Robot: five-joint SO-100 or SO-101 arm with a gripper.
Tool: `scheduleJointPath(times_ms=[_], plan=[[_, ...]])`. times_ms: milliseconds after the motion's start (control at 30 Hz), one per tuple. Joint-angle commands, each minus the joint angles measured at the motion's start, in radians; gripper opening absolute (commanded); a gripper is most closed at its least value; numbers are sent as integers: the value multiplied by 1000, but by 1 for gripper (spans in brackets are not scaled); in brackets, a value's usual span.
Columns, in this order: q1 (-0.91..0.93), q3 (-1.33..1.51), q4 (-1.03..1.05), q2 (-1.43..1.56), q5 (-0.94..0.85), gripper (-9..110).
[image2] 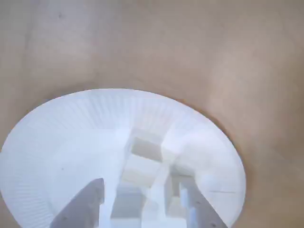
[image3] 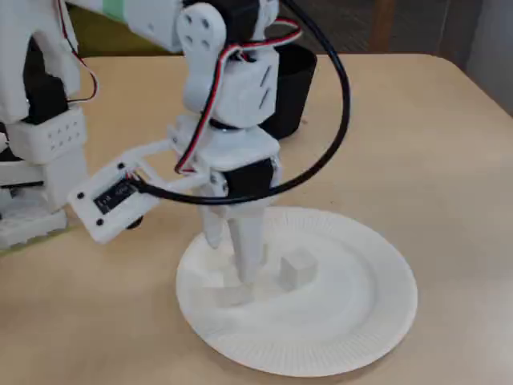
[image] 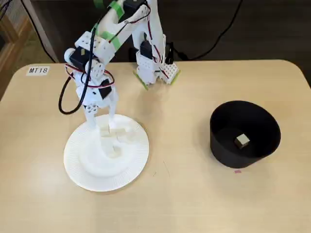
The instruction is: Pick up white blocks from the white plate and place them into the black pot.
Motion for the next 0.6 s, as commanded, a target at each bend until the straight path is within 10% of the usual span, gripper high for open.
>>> scheduleJointPath(times_ms=[0,567], plan=[[-6,-41,-20,-9,32,22],[-21,14,-195,-67,169,15]])
